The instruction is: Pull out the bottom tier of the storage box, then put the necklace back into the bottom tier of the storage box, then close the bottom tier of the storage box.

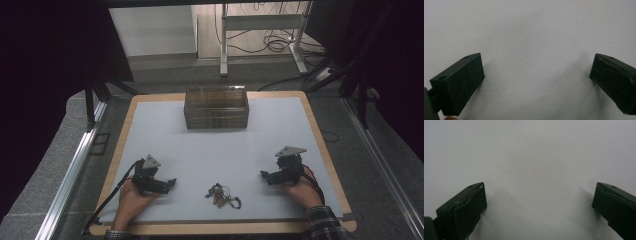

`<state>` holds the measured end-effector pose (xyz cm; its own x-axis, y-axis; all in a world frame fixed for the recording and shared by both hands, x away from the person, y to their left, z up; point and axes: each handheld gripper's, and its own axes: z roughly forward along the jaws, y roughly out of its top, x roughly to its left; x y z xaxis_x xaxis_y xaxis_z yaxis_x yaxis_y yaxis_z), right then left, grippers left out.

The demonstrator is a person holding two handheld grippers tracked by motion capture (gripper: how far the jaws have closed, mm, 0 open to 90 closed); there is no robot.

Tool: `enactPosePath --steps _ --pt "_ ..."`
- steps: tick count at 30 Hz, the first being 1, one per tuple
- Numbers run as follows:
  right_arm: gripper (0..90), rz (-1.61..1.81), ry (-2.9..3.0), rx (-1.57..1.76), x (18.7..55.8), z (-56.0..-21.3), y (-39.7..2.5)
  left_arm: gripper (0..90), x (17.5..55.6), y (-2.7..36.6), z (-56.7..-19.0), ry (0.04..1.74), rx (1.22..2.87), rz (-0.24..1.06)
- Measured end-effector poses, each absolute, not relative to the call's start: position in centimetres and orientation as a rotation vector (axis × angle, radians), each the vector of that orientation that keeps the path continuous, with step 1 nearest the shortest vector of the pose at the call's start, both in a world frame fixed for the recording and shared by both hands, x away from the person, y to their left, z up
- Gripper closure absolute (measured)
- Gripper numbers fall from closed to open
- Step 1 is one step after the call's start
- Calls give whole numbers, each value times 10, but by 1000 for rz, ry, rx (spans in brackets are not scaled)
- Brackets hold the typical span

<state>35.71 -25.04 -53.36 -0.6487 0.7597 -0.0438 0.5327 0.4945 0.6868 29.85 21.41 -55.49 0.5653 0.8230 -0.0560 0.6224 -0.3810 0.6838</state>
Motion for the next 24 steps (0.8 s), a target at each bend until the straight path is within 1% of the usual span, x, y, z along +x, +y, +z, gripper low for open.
enactPosePath --steps 24 --pt "0 922 2408 1087 359 -533 -249 0 298 215 -555 1151 2129 385"
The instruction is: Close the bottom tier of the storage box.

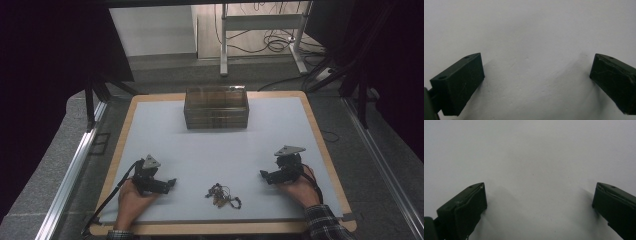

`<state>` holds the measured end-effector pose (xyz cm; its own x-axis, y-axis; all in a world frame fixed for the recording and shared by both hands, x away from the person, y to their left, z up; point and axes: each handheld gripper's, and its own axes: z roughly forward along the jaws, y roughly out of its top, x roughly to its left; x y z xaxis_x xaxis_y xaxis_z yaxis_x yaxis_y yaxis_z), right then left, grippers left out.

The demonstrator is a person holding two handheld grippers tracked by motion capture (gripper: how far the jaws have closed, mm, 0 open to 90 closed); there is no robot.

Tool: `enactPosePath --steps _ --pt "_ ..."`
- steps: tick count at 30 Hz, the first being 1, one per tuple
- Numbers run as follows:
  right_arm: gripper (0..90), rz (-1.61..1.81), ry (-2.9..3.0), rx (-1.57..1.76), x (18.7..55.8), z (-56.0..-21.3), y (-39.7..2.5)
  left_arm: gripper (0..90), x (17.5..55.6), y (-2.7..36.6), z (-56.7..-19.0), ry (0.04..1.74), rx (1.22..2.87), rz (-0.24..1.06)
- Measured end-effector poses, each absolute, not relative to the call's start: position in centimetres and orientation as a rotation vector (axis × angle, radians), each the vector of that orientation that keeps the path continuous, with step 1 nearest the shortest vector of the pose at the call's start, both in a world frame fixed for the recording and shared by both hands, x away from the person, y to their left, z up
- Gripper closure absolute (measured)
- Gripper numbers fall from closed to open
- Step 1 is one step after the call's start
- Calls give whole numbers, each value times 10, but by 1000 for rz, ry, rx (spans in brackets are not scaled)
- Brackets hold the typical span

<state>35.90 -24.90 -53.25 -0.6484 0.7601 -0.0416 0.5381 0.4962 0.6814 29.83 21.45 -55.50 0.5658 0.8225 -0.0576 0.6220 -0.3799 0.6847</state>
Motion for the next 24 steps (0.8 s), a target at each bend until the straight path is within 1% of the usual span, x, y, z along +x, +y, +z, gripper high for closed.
enactPosePath --steps 6,13,24 --pt "4 912 2418 1073 360 -531 -248 0 298 215 -555 1151 2128 385" --pt "42 862 2415 1008 358 -526 -243 0 298 215 -555 1151 2129 385" --pt "106 823 2399 995 360 -518 -240 0 298 215 -555 1151 2128 384"
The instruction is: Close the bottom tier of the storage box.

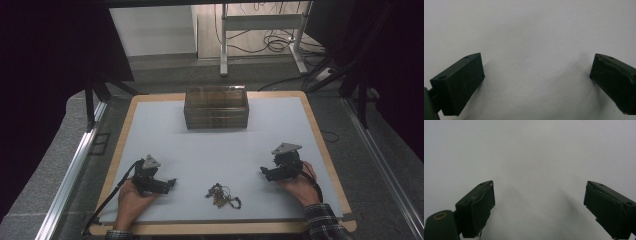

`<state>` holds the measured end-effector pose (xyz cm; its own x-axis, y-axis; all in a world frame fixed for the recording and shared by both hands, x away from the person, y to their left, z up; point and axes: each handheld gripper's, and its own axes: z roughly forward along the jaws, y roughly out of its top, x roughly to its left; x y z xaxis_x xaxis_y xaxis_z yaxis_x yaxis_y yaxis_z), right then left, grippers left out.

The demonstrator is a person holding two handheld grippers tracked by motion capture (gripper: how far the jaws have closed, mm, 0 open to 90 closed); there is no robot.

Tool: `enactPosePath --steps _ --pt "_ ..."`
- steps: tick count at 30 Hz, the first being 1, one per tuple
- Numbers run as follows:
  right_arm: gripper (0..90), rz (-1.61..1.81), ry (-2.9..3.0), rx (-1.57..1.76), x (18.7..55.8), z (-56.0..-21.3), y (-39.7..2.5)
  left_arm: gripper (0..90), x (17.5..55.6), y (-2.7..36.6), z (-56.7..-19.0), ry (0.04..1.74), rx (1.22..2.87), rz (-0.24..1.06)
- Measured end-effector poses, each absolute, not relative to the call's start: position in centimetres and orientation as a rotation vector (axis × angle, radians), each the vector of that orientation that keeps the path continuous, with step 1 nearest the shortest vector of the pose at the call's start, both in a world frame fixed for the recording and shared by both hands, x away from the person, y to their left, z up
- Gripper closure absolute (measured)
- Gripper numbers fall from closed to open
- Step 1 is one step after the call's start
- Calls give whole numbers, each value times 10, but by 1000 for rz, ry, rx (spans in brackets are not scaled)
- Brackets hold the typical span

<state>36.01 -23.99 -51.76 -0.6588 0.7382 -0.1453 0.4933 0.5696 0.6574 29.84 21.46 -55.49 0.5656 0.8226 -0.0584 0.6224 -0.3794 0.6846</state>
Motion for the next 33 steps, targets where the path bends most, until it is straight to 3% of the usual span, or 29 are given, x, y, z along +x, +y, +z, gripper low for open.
enactPosePath --steps 33 --pt "160 642 2360 829 370 -513 -226 0 298 215 -555 1151 2126 386"
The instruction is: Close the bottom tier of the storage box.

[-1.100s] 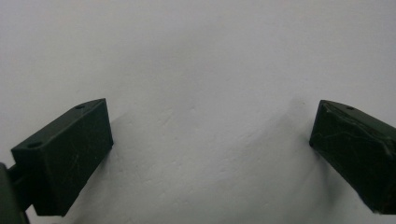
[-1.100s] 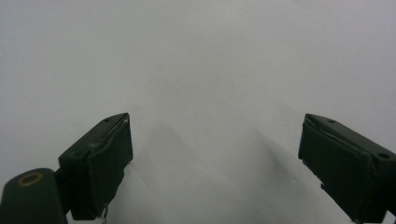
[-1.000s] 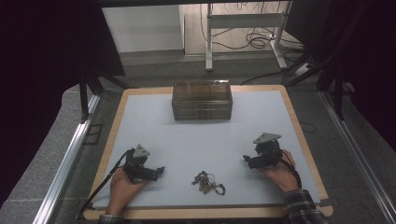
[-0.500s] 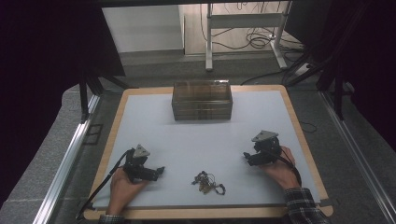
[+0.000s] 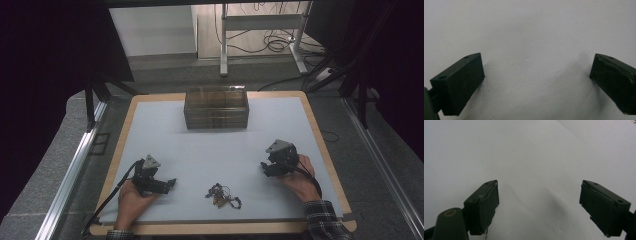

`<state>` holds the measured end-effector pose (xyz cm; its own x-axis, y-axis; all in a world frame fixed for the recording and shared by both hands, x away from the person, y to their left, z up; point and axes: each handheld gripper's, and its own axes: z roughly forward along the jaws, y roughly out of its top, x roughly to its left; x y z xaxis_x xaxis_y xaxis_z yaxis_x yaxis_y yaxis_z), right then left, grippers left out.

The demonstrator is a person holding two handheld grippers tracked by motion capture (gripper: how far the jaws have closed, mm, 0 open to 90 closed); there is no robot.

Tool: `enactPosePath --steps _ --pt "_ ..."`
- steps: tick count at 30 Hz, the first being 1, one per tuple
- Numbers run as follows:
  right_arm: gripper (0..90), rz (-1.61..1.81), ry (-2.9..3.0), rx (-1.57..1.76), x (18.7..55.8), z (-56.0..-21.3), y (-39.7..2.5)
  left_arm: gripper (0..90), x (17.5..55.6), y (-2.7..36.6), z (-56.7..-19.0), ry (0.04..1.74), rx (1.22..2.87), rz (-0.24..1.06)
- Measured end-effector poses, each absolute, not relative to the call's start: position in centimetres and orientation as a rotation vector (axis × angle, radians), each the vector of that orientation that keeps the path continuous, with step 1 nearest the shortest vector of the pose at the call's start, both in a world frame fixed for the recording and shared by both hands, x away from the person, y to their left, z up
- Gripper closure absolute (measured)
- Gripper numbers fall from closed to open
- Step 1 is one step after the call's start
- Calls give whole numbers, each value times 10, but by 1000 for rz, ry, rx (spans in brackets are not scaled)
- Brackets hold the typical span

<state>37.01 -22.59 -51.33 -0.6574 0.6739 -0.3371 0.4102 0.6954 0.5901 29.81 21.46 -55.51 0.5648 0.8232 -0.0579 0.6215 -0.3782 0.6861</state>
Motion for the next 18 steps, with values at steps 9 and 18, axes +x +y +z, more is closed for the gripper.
enactPosePath --steps 9,18 --pt "164 581 2328 741 368 -511 -216 0 298 215 -555 1151 2127 386" --pt "181 479 2289 616 368 -512 -206 0 298 215 -555 1151 2127 386"
